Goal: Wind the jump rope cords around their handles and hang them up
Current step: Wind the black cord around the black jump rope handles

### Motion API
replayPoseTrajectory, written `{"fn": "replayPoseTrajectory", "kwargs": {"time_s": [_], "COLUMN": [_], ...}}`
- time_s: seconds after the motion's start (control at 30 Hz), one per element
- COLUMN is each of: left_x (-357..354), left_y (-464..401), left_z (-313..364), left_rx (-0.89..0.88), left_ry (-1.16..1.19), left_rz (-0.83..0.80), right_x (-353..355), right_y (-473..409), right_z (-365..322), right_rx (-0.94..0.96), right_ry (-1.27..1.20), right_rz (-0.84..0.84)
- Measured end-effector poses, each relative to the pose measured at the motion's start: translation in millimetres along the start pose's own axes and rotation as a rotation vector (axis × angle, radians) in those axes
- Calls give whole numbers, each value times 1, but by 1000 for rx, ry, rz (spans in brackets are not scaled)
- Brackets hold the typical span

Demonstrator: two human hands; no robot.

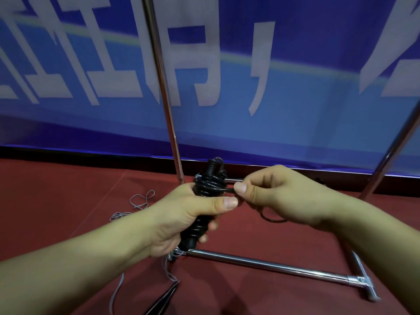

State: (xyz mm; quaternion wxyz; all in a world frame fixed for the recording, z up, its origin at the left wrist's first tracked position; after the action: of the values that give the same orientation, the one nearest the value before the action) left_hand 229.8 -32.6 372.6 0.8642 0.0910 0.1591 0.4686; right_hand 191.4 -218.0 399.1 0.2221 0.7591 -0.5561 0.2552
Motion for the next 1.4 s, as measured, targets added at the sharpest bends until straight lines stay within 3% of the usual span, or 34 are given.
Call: {"fn": "replayPoseTrajectory", "kwargs": {"time_s": [0.2, 0.53, 0.73, 0.97, 1.27, 1.4], "left_x": [3, 5, 9, 10, 16, 21], "left_y": [1, 3, 5, 6, -2, -1], "left_z": [0, 1, 1, 2, -4, -4], "left_rx": [-54, -39, -59, -74, -81, -66], "left_ry": [85, 199, 179, 245, 293, 228], "left_rz": [44, 54, 55, -33, 12, 32], "right_x": [3, -2, -11, -12, -13, -14], "right_y": [2, -4, -5, -2, -5, -2], "right_z": [0, 6, 8, 8, 2, 1], "right_rx": [30, 26, 28, 41, 101, 88], "right_ry": [11, 363, 83, -7, -164, -114], "right_rz": [76, 293, 187, 158, 136, 104]}}
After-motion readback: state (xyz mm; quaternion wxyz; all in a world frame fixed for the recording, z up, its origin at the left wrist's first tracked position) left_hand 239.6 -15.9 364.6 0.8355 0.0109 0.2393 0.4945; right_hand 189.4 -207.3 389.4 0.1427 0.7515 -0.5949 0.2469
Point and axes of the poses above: each hand's wrist, its own y-axis away from the middle knuckle, its own x-axis out of the back of the hand, z = x × y, the point moved 2 cm from there along -y, towards the middle knuckle, and after that the axes turned 15 degrees about y, right-handed, at the moved point
